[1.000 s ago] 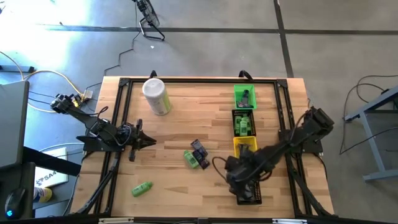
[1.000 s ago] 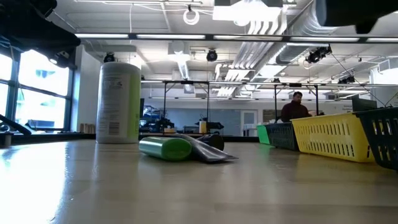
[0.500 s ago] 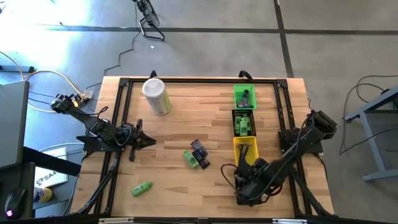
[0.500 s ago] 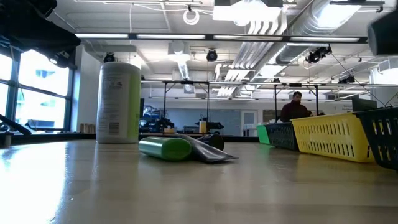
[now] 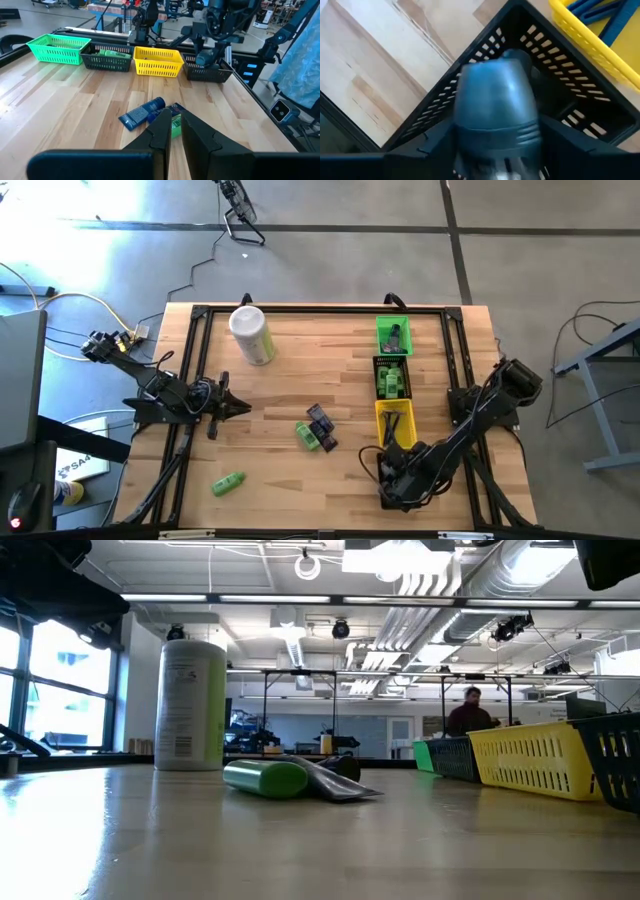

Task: Pick & Place Travel size toiletries
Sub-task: Put the gray deodorant into the bottom black bin, then put the blue shave cream into the green basket

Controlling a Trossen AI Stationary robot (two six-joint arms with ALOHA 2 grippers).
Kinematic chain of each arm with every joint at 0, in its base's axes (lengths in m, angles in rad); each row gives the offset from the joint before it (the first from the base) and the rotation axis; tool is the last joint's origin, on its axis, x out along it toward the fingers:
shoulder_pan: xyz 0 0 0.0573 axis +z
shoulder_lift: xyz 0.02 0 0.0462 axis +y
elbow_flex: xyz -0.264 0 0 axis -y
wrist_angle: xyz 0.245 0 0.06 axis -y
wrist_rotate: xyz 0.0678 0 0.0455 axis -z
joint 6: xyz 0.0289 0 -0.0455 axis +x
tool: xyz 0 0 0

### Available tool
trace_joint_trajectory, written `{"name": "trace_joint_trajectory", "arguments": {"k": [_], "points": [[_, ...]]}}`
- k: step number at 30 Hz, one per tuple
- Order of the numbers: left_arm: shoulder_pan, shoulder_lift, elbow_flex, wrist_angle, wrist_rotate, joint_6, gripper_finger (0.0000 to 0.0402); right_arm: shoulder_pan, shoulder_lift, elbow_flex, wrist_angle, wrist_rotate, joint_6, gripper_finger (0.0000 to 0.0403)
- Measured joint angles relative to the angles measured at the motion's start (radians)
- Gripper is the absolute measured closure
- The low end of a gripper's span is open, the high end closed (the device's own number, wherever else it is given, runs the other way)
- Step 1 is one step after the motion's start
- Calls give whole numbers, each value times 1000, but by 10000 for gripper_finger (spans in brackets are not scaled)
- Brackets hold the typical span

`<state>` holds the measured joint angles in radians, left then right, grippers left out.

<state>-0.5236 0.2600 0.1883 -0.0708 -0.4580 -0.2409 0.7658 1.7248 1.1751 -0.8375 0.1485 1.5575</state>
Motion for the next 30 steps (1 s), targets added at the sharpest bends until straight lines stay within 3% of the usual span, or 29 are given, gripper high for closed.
{"name": "trace_joint_trajectory", "arguments": {"k": [5,10,17,25,30], "points": [[0,0,0,0,0,0,365,-5,0,0,-14,-18,-17,129],[0,0,0,-1,0,0,365,-35,-6,0,-39,-137,-21,115],[0,0,0,-1,0,0,365,-116,-54,0,-39,-289,-119,144],[0,0,0,-3,0,0,365,-198,-167,2,12,-295,-215,186],[0,0,0,-8,0,0,365,-213,-245,2,23,-246,-234,209]]}}
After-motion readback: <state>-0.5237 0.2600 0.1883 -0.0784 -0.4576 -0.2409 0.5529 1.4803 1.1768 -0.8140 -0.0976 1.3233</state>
